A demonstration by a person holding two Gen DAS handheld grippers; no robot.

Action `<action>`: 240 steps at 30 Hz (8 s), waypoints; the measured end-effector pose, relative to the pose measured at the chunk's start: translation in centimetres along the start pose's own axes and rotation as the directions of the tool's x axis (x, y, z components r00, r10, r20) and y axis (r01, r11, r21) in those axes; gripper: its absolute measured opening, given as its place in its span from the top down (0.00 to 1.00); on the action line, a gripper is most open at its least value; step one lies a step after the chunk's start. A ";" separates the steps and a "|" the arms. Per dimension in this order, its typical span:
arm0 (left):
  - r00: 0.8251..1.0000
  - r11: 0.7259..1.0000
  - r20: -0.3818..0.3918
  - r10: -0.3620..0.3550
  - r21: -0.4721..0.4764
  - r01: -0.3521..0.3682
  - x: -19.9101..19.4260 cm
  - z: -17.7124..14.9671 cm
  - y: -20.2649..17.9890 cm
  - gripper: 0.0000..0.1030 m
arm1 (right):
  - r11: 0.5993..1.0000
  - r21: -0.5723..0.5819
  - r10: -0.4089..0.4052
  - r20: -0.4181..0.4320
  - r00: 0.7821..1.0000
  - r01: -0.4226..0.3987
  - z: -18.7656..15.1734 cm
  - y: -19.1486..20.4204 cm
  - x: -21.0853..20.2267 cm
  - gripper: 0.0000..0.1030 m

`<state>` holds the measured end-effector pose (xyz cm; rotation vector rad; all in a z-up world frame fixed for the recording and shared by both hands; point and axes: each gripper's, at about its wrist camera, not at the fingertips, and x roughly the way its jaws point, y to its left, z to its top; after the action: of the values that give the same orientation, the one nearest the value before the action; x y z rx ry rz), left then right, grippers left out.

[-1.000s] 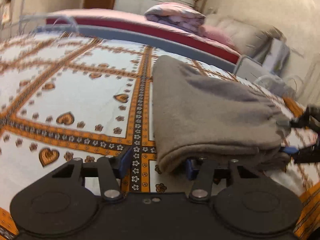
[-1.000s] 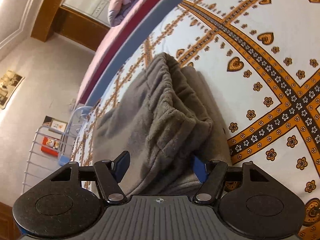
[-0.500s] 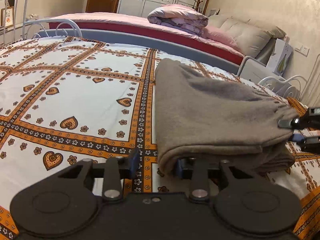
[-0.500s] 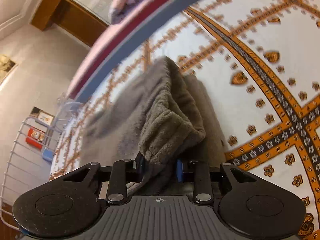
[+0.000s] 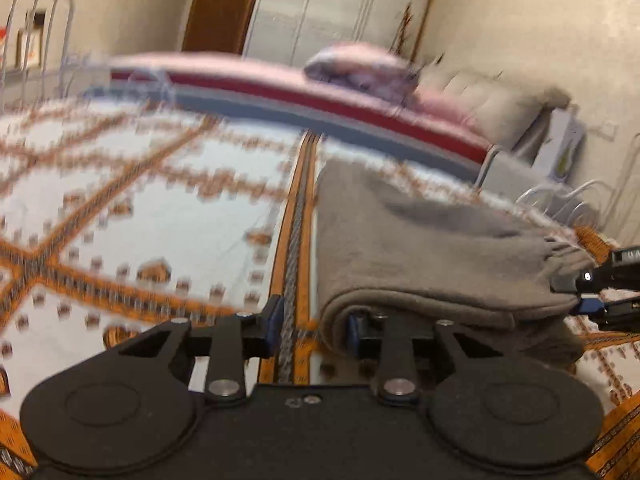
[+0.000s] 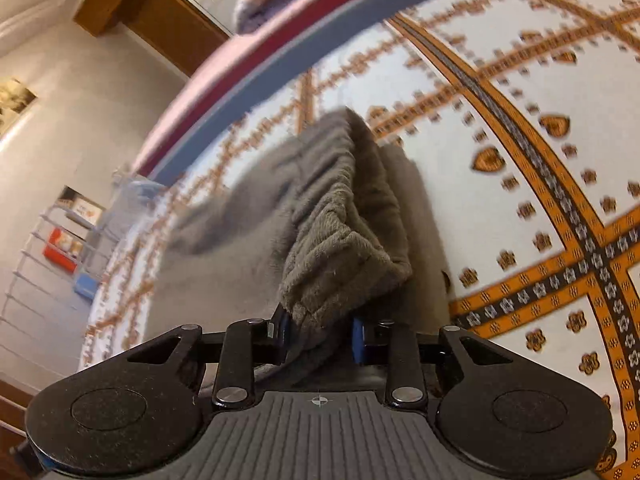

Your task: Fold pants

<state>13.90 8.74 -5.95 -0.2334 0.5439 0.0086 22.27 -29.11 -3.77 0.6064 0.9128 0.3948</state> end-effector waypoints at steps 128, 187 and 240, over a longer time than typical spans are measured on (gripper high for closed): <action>0.851 0.928 -0.370 -0.373 -0.160 0.337 13.4 7.0 2.0 0.26 | 0.975 0.096 0.210 -0.089 0.974 -0.201 6.0 -7.8 2.8 0.05; 1.000 0.986 -0.001 0.015 0.166 -0.014 -5.0 6.3 -1.2 0.06 | 0.825 -0.479 -0.179 0.285 0.942 0.302 -3.1 7.3 -4.9 0.00; 0.997 0.982 0.055 -0.051 0.187 0.040 -13.1 -0.6 -4.2 0.06 | 0.781 -0.565 -0.081 0.329 0.941 0.265 -14.2 10.1 -10.0 0.00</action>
<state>2.67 5.23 1.17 -0.0633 0.4768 -0.0788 4.33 -22.41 2.23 -0.0222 0.5049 0.3899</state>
